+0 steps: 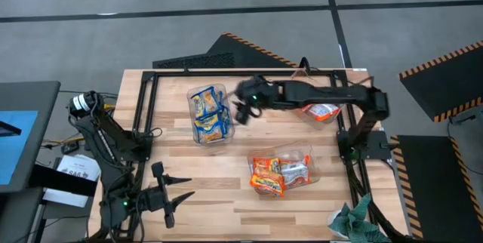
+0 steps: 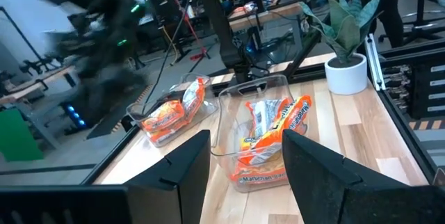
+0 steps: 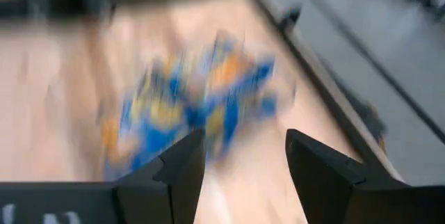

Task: Sort Maruchan noodles
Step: Return to Home Position

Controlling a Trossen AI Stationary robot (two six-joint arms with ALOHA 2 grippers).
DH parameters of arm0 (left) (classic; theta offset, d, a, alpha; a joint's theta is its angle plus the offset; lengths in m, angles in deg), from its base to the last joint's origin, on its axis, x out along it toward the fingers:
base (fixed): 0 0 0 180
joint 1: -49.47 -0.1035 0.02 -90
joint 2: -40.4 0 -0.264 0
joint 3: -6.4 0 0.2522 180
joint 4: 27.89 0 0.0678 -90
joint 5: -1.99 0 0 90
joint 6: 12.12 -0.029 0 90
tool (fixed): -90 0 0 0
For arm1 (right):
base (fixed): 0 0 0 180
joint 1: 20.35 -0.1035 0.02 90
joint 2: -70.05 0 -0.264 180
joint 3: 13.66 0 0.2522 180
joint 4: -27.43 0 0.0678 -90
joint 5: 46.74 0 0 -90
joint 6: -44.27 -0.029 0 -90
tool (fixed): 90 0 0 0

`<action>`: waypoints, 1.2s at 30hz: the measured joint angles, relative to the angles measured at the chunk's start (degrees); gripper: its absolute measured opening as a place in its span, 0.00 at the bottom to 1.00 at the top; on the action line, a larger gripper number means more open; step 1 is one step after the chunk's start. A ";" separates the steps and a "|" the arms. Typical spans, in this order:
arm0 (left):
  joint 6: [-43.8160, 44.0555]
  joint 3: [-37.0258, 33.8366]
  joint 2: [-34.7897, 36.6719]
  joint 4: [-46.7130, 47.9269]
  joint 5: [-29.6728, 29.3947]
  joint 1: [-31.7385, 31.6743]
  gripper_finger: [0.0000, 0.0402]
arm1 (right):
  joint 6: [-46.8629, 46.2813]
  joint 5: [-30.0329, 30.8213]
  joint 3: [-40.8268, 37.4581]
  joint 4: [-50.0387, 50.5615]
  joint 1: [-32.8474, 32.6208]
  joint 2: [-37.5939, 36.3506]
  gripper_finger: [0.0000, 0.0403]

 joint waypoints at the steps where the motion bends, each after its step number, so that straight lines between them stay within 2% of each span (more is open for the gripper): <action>1: 0.36 0.00 0.00 0.00 0.04 -0.19 0.42 | -0.10 0.01 -0.02 5.83 -0.90 -1.34 0.56; 4: 1.74 0.00 0.00 0.05 2.39 -1.33 0.42 | -2.93 2.95 -0.48 18.61 -4.77 -4.80 0.55; 6: 2.74 0.00 0.00 0.35 6.08 -2.75 0.42 | -4.90 6.80 -3.02 22.62 -8.29 -7.87 0.53; 12: 5.42 -0.24 -1.07 3.59 14.30 -11.55 0.42 | -12.65 13.47 -16.87 22.37 -18.83 -19.85 0.44; 15: 3.22 -1.81 -1.27 4.47 16.15 -18.31 0.41 | -17.79 14.14 -23.25 20.83 -22.35 -25.47 0.35; 16: 2.06 -2.43 -1.02 4.50 18.56 -21.10 0.39 | -19.28 14.19 -25.17 20.34 -23.37 -27.23 0.31; 18: 1.02 -3.44 0.11 4.77 27.06 -27.67 0.34 | -21.55 15.06 -28.41 19.40 -25.14 -30.26 0.22; 21: 1.77 -4.08 1.51 4.49 42.86 -38.74 0.19 | -23.43 16.21 -32.51 18.18 -27.09 -33.94 0.06; 23: 2.96 -4.16 1.60 4.48 52.75 -45.70 0.07 | -23.65 16.66 -34.86 16.16 -27.84 -36.10 0.03; 26: 4.22 -4.20 1.60 4.74 63.84 -53.67 0.02 | -23.76 16.74 -37.97 12.72 -28.84 -38.63 0.05; 29: 4.62 -4.26 1.90 8.16 66.54 -57.52 0.00 | -23.98 16.73 -40.81 10.86 -29.73 -40.17 0.04; 32: 4.21 -7.03 4.82 7.53 67.93 -58.65 0.00 | -24.64 16.74 -43.72 9.85 -30.76 -41.19 0.03; 36: 6.16 -18.03 12.82 1.17 69.74 -58.99 0.00 | -27.92 16.74 -46.34 9.51 -32.60 -41.83 0.04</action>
